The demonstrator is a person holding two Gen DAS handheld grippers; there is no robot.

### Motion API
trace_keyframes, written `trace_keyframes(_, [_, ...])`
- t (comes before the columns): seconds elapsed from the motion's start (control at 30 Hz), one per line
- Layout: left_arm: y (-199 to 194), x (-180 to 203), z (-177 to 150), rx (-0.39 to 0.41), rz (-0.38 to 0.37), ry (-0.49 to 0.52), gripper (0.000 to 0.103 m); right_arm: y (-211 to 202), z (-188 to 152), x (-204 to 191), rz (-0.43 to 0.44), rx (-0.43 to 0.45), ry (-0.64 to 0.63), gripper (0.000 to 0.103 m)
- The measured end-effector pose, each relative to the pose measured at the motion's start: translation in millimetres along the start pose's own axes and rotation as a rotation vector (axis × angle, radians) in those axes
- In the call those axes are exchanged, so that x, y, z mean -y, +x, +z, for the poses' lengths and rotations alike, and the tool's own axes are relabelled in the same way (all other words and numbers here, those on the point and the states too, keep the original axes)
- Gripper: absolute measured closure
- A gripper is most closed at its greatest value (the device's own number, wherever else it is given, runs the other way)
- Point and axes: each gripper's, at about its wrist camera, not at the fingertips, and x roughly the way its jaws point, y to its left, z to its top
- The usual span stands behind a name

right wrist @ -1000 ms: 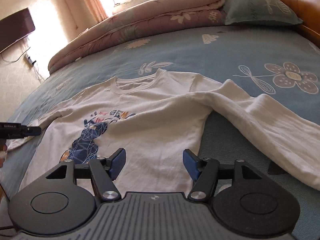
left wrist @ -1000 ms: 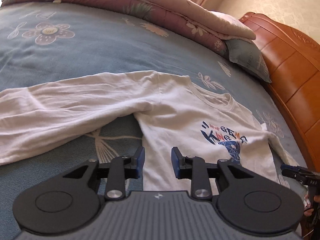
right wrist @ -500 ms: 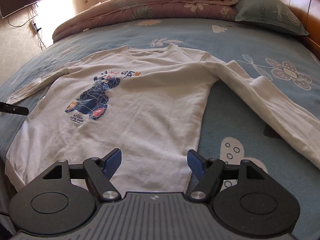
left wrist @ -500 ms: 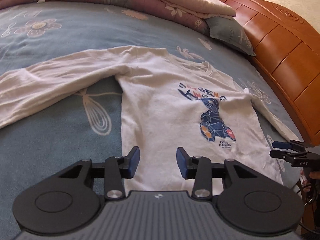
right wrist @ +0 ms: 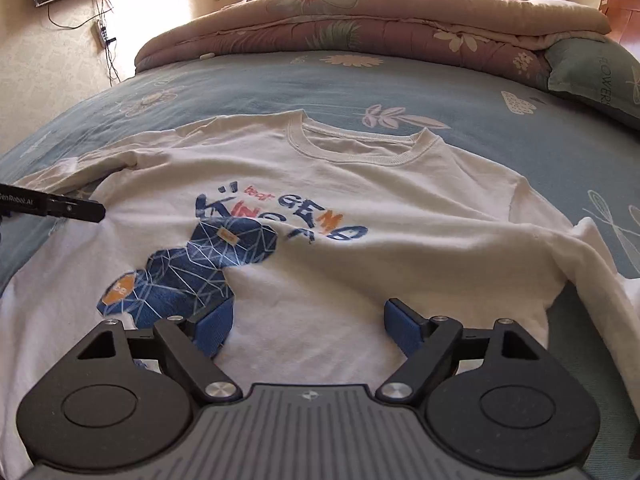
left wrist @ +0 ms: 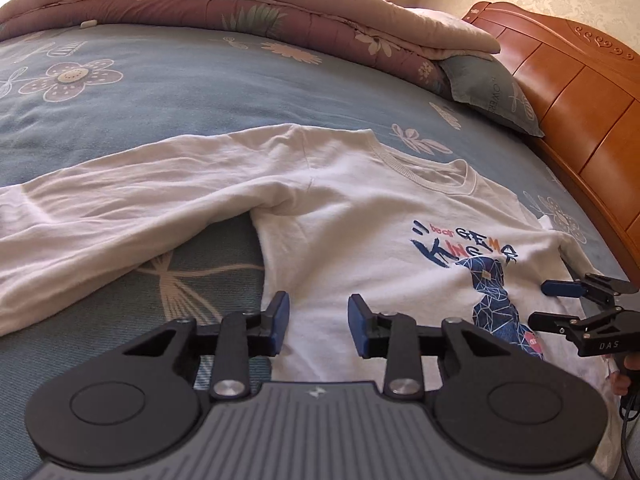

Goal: Fold clothes

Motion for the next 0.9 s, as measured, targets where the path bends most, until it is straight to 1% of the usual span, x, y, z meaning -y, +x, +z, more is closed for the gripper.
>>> trace_keyframes(0.03, [-4,-4,-1,-0.013,0.024,0.01,0.067,-7,-8,9,-0.04,-0.015,-0.018,0.008])
trace_keyframes(0.07, [-8,-7,-2,-0.025,0.048,0.02,0.065,-16,-16,20,-0.061,-0.022,-0.01,0.001])
trace_keyframes(0.1, [-11,-5,0,-0.026,0.047,0.025,0.066,-23,-23,29,-0.083,-0.036,0.009,0.002])
trace_keyframes(0.17, [-18,0,2,-0.027,0.046,0.036,0.065,-40,-27,33,-0.102,-0.04,0.019,0.003])
trace_keyframes(0.2, [-22,11,4,0.001,0.048,0.074,0.065,-49,-26,28,-0.095,-0.029,0.016,0.003])
trace_keyframes(0.27, [-30,37,2,0.026,0.034,0.162,0.059,-66,-25,18,-0.075,-0.007,0.009,0.002])
trace_keyframes(0.3, [-33,52,0,0.032,0.02,0.214,0.056,-71,-26,8,-0.027,0.002,-0.003,0.002])
trace_keyframes(0.37, [-39,84,-4,0.044,-0.009,0.318,0.054,-80,-27,-13,0.067,0.016,-0.028,0.001])
trace_keyframes(0.4, [-39,97,-10,0.026,-0.032,0.362,0.053,-80,-30,-24,0.096,0.008,-0.054,0.001])
trace_keyframes(0.47, [-39,107,-27,-0.009,-0.037,0.408,0.051,-77,-40,-45,0.13,-0.021,-0.119,0.001])
trace_keyframes(0.57, [-40,121,-52,-0.061,-0.045,0.476,0.051,-77,-62,-48,0.122,-0.073,-0.152,0.001])
trace_keyframes(0.63, [-48,105,-63,-0.087,-0.017,0.458,0.051,-82,-82,-35,0.06,-0.096,-0.173,0.0])
trace_keyframes(0.67, [-52,97,-69,-0.099,-0.003,0.449,0.05,-89,-89,-25,0.057,-0.085,-0.155,0.0])
trace_keyframes(0.7, [-56,89,-75,-0.112,0.011,0.441,0.046,-95,-96,-14,0.052,-0.077,-0.137,0.0])
trace_keyframes(0.77, [-64,74,-86,-0.137,0.039,0.423,0.046,-106,-103,5,0.02,-0.099,-0.083,0.0])
trace_keyframes(0.8, [-67,74,-84,-0.145,0.061,0.426,0.046,-110,-106,12,0.007,-0.112,-0.054,0.0])
trace_keyframes(0.87, [-73,74,-80,-0.16,0.102,0.431,0.048,-117,-105,15,-0.011,-0.101,-0.018,0.0])
trace_keyframes(0.9, [-76,79,-78,-0.143,0.094,0.428,0.048,-120,-103,10,-0.015,-0.079,-0.024,0.0])
